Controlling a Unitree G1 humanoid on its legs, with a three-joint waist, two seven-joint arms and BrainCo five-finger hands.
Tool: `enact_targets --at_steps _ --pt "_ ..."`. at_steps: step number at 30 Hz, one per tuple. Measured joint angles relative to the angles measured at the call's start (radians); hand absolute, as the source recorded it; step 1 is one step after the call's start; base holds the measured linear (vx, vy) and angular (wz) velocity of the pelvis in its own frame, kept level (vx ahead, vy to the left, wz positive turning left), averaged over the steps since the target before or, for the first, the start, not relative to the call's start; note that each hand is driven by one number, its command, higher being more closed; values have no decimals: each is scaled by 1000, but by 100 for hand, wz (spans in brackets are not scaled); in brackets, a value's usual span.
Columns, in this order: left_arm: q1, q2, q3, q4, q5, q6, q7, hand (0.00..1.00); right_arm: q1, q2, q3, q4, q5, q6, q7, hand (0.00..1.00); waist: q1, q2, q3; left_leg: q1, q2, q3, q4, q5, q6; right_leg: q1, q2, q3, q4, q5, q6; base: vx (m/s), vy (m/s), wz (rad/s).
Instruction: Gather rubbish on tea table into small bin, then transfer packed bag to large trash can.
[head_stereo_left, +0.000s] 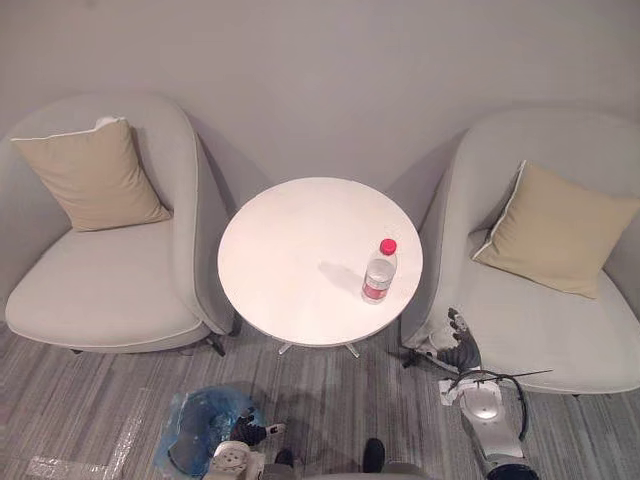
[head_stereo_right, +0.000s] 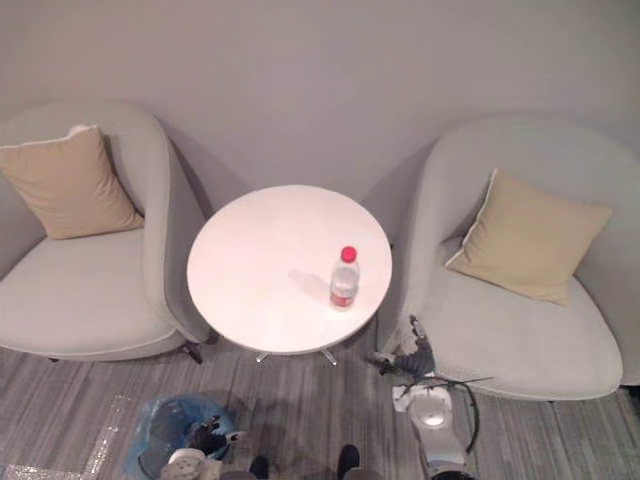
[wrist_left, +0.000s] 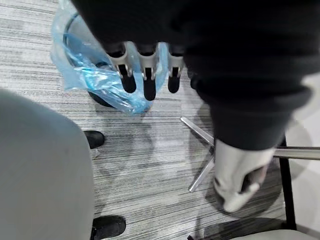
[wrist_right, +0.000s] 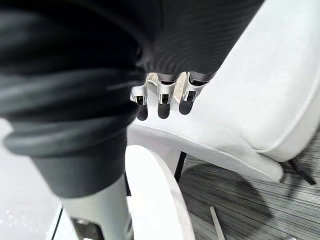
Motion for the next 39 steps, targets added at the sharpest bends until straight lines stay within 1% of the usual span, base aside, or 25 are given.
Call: enact_targets --at_steps 3,5,8,9,13,18,20,23,27,29,30,31,36,39 --pt "1 0 0 -6 -1 0 0 0 -33 0 0 0 12 0 -7 0 2 1 -1 -7 -2 -8 3 1 0 0 -2 -16 -2 -4 -2 131 19 18" --pt "7 0 0 -18 -1 1 0 0 -67 0 0 1 45 0 -22 0 6 1 -1 -8 -5 -7 5 1 0 2 -5 -18 -3 -4 -2 80 34 6" --pt "9 0 -1 -21 -2 0 0 0 -114 0 0 5 63 0 -30 0 9 0 2 -25 -13 -10 20 2 2 1 -12 -27 -5 -4 -2 18 29 12" --pt "9 0 -1 -23 -2 -1 1 0 -130 0 0 7 79 0 -32 0 13 2 5 -27 -14 -11 20 2 2 1 -13 -30 -6 -4 -2 -9 21 12" --pt "8 1 -7 -40 -3 -2 1 0 -190 0 2 13 88 0 -35 0 25 5 15 -52 -15 -17 20 3 4 -19 -14 -37 -8 -4 -2 -56 2 8" --pt "6 -1 -9 -68 -24 -5 2 0 -285 -1 28 93 108 0 -42 0 32 12 52 -92 -16 -39 21 11 8 -48 -16 -51 3 -3 -2 -93 -6 13" --pt "-2 -1 -9 -68 -25 -8 2 0 -311 -2 38 94 118 0 -44 0 32 17 71 -102 -22 -46 20 19 11 -62 -21 -54 10 -2 -1 -87 9 7" --pt "-7 -1 -9 -69 -44 -17 5 0 -333 -3 40 98 130 0 -53 0 33 21 85 -131 -27 -62 19 29 11 -87 -28 -71 21 -2 -1 -46 7 15" --pt "-10 -2 -9 -84 -47 -22 10 0 -392 -3 43 136 138 0 -68 0 40 24 108 -135 -30 -69 20 30 11 -89 -32 -79 27 -4 0 3 9 8" --pt "-10 -2 -10 -88 -60 -22 13 0 -420 -5 43 139 138 0 -80 0 42 27 112 -153 -32 -74 24 31 12 -106 -35 -81 37 -4 1 18 14 10" --pt "-14 -2 -13 -92 -62 -22 14 0 -437 -13 42 143 140 0 -84 0 42 28 124 -165 -37 -85 38 31 12 -108 -39 -85 37 -4 1 2 15 13" --pt "-15 -2 -16 -109 -63 -26 15 0 -470 -22 42 168 159 0 -92 100 47 30 141 -168 -39 -87 46 31 12 -108 -41 -85 43 -4 1 -6 18 15" --pt "-33 -3 -18 -119 -83 -38 15 0 -563 -40 41 212 194 0 -120 100 63 33 179 -186 -41 -88 56 31 12 -124 -44 -84 54 -5 2 -38 11 3" --pt "-42 -3 -18 -123 -89 -40 15 0 -591 -44 42 216 204 -1 -119 100 71 34 194 -203 -42 -88 68 31 13 -144 -47 -80 70 -5 2 -53 4 -1"
